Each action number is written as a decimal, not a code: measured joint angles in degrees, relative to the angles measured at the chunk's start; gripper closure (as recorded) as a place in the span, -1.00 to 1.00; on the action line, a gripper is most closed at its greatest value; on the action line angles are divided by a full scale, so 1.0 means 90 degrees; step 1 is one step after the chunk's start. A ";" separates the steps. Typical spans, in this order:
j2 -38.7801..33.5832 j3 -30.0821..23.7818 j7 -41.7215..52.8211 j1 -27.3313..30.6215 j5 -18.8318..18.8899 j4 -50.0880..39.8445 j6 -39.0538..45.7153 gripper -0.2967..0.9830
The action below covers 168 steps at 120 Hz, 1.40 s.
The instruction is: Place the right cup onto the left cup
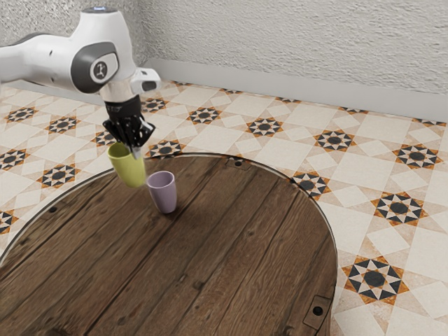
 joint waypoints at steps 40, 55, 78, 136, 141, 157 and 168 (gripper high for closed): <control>0.0620 0.0000 0.0077 0.0193 0.0044 0.0796 -0.0033 0.69; 0.0989 -0.0001 0.0116 0.0158 0.0043 0.1195 -0.0105 0.69; 0.1421 0.0030 0.0180 0.0183 0.0037 0.1664 -0.0198 0.69; 0.2487 -0.0038 0.0348 0.0109 0.0000 0.3006 -0.0693 0.69; 0.2523 -0.0039 0.0359 0.0101 -0.0002 0.3022 -0.0716 0.69; 0.2657 -0.0048 0.0393 0.0091 -0.0017 0.3083 -0.0751 0.69; 0.2713 -0.0050 0.0412 0.0095 -0.0022 0.3114 -0.0755 0.69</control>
